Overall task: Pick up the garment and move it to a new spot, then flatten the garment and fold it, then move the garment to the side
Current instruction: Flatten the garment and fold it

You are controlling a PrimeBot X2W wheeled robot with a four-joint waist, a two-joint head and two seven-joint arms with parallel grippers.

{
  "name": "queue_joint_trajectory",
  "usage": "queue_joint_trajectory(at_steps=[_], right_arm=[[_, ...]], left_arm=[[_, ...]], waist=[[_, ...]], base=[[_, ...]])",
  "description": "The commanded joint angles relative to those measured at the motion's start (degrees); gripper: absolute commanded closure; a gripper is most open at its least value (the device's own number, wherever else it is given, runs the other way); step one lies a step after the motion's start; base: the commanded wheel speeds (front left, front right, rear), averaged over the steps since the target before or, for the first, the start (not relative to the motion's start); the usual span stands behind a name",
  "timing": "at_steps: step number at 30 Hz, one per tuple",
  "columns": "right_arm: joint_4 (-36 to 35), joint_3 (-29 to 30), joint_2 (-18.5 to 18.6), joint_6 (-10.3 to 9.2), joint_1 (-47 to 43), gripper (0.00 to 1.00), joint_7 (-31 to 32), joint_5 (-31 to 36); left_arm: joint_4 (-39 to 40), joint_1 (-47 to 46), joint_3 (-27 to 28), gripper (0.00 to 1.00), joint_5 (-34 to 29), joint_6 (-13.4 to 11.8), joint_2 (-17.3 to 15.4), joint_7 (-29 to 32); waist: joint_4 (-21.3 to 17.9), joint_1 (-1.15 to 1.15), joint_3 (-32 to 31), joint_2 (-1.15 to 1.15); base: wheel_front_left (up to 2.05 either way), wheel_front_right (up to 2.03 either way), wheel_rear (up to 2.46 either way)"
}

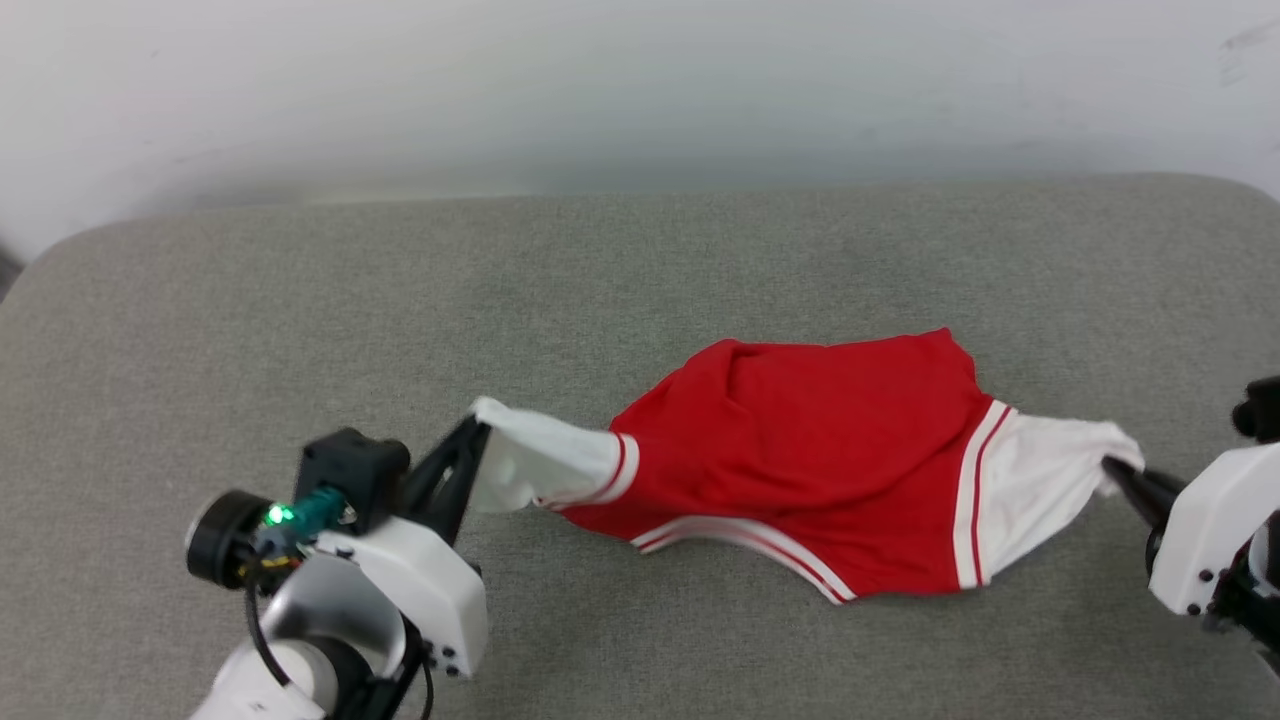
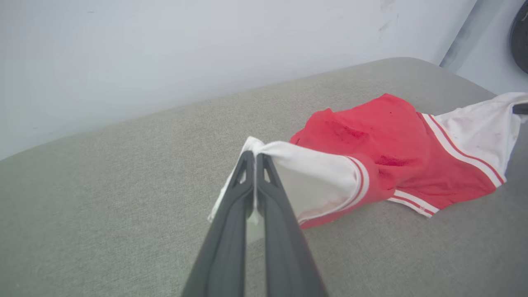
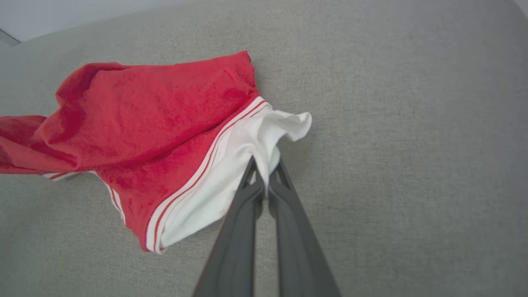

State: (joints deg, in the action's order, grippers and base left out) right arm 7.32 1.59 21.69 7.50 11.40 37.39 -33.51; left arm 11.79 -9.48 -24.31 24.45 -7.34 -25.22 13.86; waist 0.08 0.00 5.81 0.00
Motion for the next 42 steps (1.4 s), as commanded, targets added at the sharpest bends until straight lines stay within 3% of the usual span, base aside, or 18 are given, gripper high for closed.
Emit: queue_joint_trajectory(at_steps=[1, 7, 16, 30, 38, 42], right_arm=[[-2.56, -0.03, 0.87, -0.01, 0.78, 1.0, -1.12, 0.55], [-8.84, -0.17, 2.64, -0.01, 4.79, 1.0, -2.72, 3.15], [-7.82, 1.25, 4.69, -0.02, 19.32, 1.0, -5.31, 6.87], [5.98, -2.78, 6.41, -0.02, 51.65, 1.0, -15.25, 11.87], [14.69, -6.49, 4.65, -0.02, 66.3, 1.0, -21.02, 12.83], [17.12, -8.09, 4.12, -0.02, 69.38, 1.0, -22.36, 12.67]], left_arm=[[0.42, -1.85, 1.03, 1.0, -0.08, -0.27, -0.2, -1.02], [-1.15, -8.96, 3.59, 1.0, 0.51, 0.2, 0.1, -2.04], [-10.03, -27.83, 7.65, 1.0, 3.19, 1.73, 4.07, -5.18], [-33.53, -59.87, 10.94, 1.0, 1.93, 4.47, 6.05, -12.5], [-43.19, -73.88, 11.85, 1.0, 0.41, 5.36, 4.25, -15.49], [-45.93, -76.78, 11.94, 1.0, 0.24, 5.72, 3.65, -16.09]], waist=[[-0.37, 0.0, -0.75, 0.0], [-1.16, 0.0, -2.12, 0.0], [-1.11, 0.0, 1.44, 0.0], [-1.63, 0.0, 13.8, 0.0], [-3.58, 0.0, 19.26, 0.0], [-4.06, 0.0, 21.23, 0.0]], base=[[0.0, 0.0, 0.0], [0.0, 0.0, 0.0], [0.0, 0.0, 0.0], [0.0, 0.0, 0.0], [0.0, 0.0, 0.0], [0.0, 0.0, 0.0]])
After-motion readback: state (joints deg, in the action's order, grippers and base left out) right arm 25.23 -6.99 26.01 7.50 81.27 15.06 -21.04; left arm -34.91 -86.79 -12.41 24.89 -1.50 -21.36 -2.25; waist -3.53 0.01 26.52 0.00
